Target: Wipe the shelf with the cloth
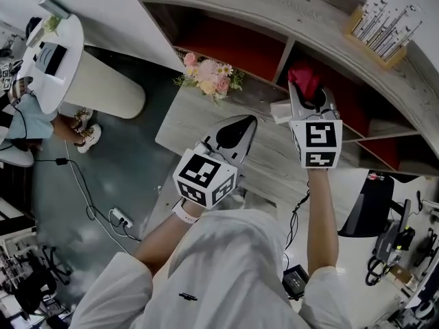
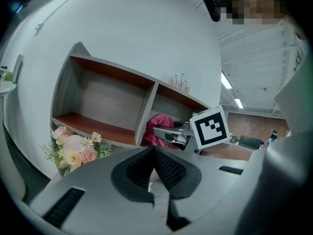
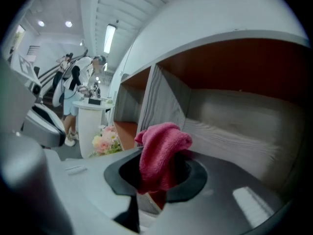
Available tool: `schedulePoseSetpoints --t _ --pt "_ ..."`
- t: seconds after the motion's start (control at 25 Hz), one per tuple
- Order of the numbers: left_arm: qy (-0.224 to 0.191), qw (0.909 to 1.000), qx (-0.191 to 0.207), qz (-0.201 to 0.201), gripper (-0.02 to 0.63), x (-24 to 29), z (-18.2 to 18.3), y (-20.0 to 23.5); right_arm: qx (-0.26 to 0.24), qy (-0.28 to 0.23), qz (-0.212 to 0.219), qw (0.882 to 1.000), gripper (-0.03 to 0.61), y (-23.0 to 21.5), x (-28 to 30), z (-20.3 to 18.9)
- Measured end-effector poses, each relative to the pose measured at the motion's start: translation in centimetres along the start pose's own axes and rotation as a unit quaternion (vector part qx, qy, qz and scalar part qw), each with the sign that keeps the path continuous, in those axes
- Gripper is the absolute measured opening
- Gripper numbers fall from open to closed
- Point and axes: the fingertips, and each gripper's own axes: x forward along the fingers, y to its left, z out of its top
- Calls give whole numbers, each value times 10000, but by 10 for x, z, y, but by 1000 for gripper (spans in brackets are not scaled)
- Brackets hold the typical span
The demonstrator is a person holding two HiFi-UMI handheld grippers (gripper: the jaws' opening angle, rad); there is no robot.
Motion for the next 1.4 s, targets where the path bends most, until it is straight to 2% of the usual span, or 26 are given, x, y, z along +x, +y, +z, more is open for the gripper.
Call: schedulePoseSetpoints --t 0.12,0.24,0.64,0.76,1.0,1.24,1.4 --pt "54 10000 -8 -13 3 3 -3 2 -485 367 235 9979 97 8 15 -11" --pt "108 9999 -35 -11 2 6 -7 3 -754 523 373 9951 97 13 27 -20" --pt "269 9996 -86 -38 2 10 -19 4 -702 1113 514 9900 92 9 39 -40" --pt "296 9995 -68 -89 2 12 -19 1 -795 1389 215 9869 92 -7 27 -49" --pt "377 9990 -56 -214 2 15 -25 -8 -641 1759 -421 9814 92 -55 -9 -70" --pt "407 9984 -5 -394 2 20 -27 -25 -226 1973 -1128 9736 92 -99 -47 -90" --pt "372 9982 40 -466 3 18 -25 -34 112 2130 -1612 9636 93 -120 -70 -101"
